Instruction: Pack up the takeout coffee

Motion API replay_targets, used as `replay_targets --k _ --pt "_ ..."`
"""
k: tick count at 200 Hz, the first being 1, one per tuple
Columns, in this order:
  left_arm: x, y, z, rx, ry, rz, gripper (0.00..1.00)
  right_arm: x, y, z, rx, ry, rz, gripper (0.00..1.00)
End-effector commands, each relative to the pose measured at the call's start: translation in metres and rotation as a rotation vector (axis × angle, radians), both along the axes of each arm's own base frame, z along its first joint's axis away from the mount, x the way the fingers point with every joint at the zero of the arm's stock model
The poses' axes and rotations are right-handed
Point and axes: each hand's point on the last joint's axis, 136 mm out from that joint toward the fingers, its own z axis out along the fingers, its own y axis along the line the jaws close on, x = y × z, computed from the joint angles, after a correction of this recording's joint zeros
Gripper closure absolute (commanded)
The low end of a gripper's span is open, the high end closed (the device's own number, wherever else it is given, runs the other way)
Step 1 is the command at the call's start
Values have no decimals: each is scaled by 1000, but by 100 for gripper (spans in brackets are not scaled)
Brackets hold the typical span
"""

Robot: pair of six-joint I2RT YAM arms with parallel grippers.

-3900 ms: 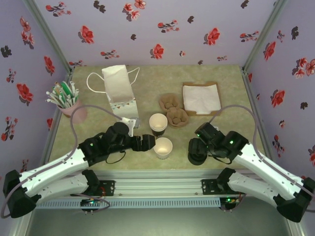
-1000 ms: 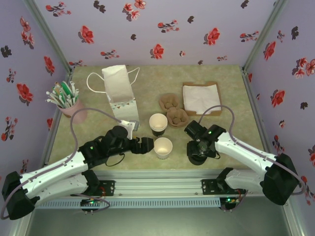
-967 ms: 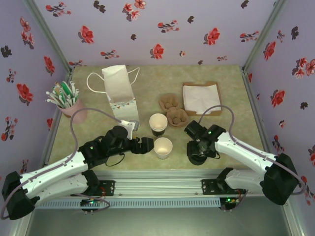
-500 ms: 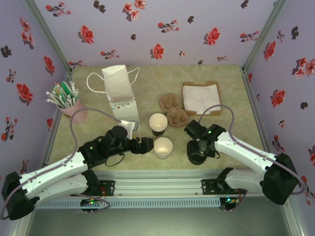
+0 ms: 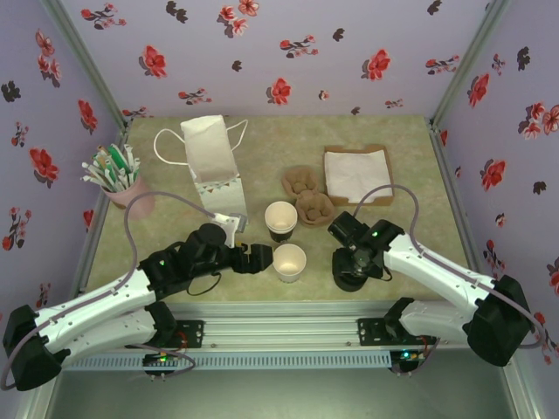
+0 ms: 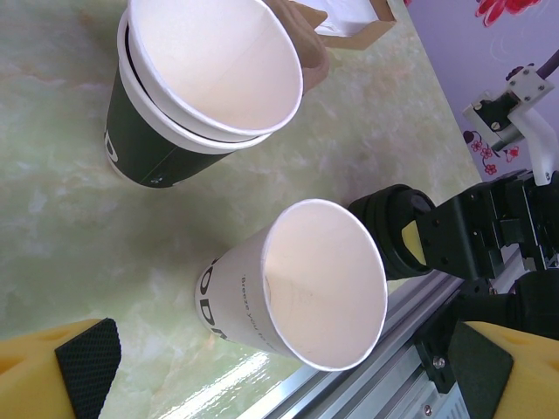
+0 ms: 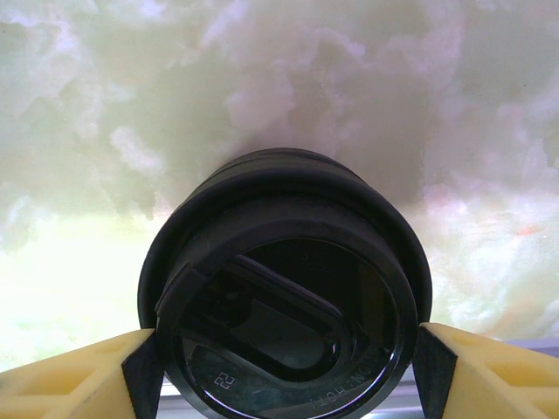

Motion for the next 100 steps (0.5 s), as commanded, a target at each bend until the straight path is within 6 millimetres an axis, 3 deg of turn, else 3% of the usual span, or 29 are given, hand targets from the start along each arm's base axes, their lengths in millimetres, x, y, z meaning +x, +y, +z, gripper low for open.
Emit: replay_targets --k 1,19,100 --pt "0 -2 6 -18 -38 -14 1 1 -5 0 -32 -1 -2 25" --pt "-4 -6 7 -29 -34 -44 4 1 -6 -2 -34 1 -7 25" --pt "-10 -16 14 27 -49 -91 57 11 -14 10 -44 -45 -53 25"
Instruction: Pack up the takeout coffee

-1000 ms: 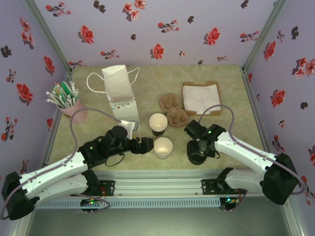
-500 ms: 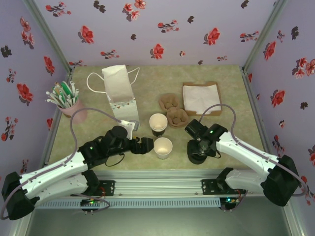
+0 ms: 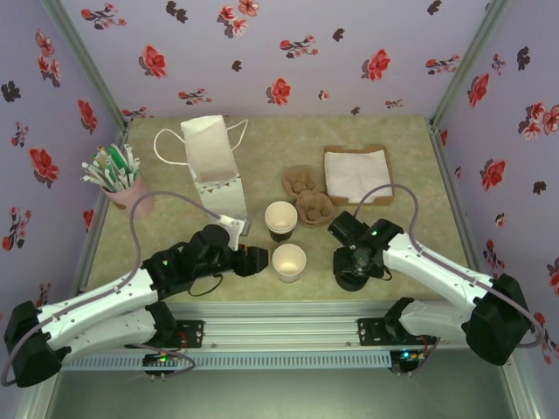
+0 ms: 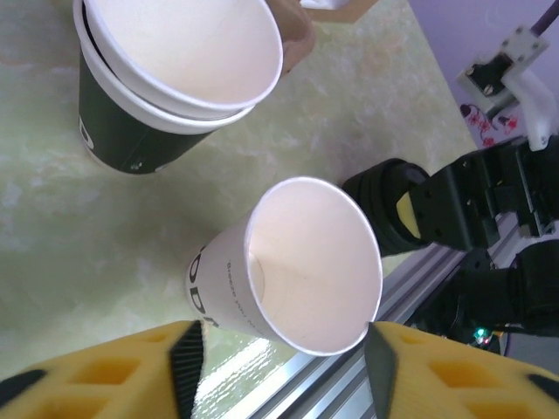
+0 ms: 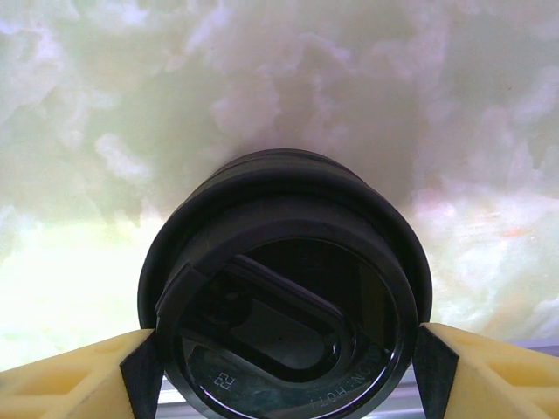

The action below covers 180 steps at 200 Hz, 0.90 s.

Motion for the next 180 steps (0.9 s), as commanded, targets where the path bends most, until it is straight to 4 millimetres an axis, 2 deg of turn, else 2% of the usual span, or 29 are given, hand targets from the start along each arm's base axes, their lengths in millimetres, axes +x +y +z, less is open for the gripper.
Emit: replay_targets --k 1,41,76,101,121,161,180 --pt "-1 -7 21 -4 -51 -26 58 8 -8 12 -22 -42 -35 25" --pt "2 -10 38 3 -96 -21 60 20 -16 20 0 -75 -89 24" --pt "7 -29 59 -9 -133 -51 55 31 -20 23 0 -66 -111 24" --pt "8 -61 79 -45 -164 -103 47 38 -25 25 10 -58 -128 24" --pt "10 -94 88 -78 -167 -148 46 41 -30 26 12 -49 -146 24" --pt "24 -158 77 -126 -131 -212 52 45 -42 22 26 -33 -200 24" --pt "29 -174 69 -120 -109 -218 53 46 -44 22 27 -30 -209 24"
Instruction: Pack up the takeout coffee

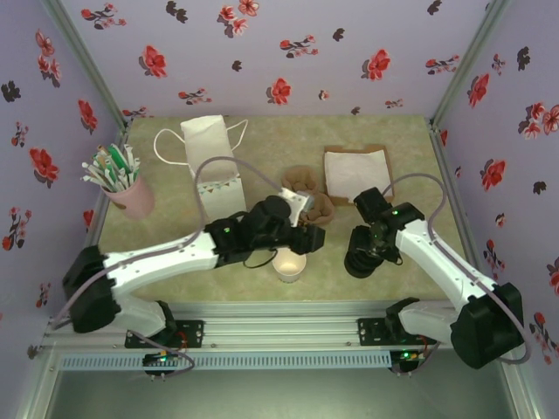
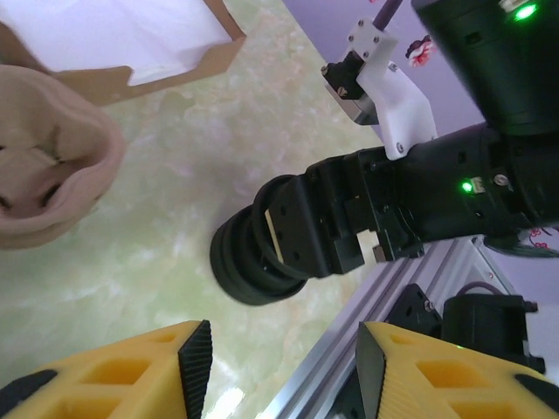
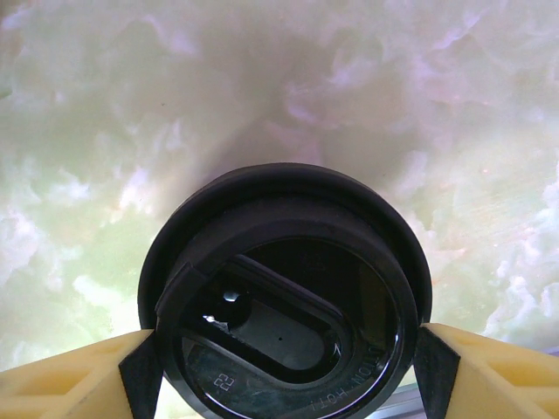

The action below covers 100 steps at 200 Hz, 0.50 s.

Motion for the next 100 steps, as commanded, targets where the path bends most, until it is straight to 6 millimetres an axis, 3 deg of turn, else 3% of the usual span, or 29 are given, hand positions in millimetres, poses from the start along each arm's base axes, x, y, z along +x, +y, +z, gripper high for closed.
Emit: replay_targets --k 1,26,62,100 --pt "1 -29 19 -77 -18 -52 52 1 -1 4 6 11 10 24" --pt "-1 -29 30 -99 -33 -65 52 1 -1 9 14 4 10 24" --pt "-2 -7 51 -93 -90 -39 45 2 7 27 63 -28 32 25" --pt "-4 23 68 -86 -144 7 24 3 32 49 139 -78 99 25"
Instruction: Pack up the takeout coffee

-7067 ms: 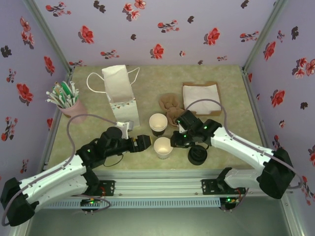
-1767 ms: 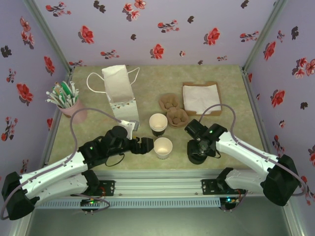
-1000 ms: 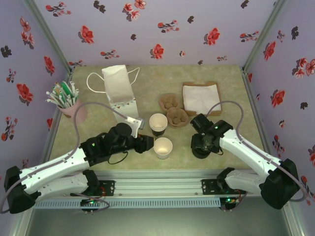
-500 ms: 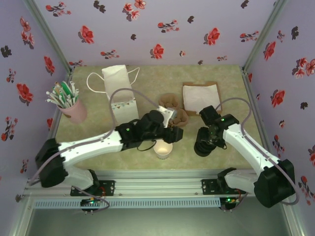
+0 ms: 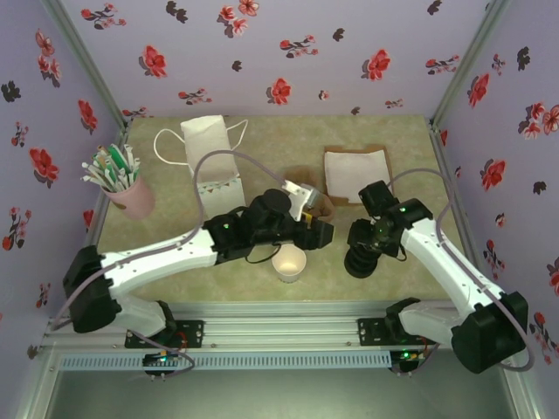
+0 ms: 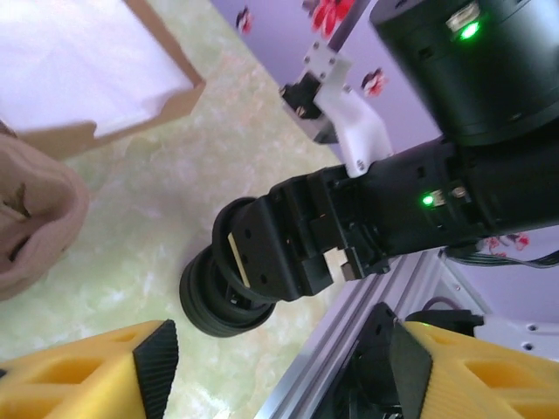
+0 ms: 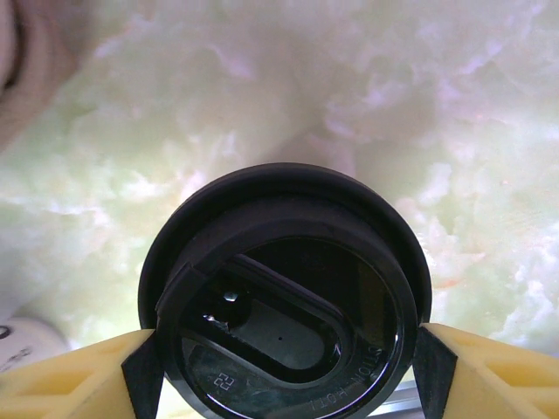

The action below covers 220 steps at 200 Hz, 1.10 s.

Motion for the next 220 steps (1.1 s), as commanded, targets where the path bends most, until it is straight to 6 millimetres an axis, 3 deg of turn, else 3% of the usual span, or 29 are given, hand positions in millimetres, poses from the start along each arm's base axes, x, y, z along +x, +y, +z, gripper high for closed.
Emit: replay_targets --k 1,23,84,127,162,220 --pt "-1 20 21 -3 -72 32 23 -4 18 19 49 -24 63 25" --pt "-4 40 20 25 -87 56 1 -5 38 31 61 -47 128 25" --pt "-20 108 -7 92 -34 153 1 -12 97 52 97 -72 313 26" --pt "-25 151 -56 220 49 238 1 -16 136 51 75 -54 426 25" --pt "-23 171 -94 262 163 285 1 -23 161 45 33 -24 502 25" --pt "-13 192 -108 146 258 347 1 -34 181 36 -17 8 563 25"
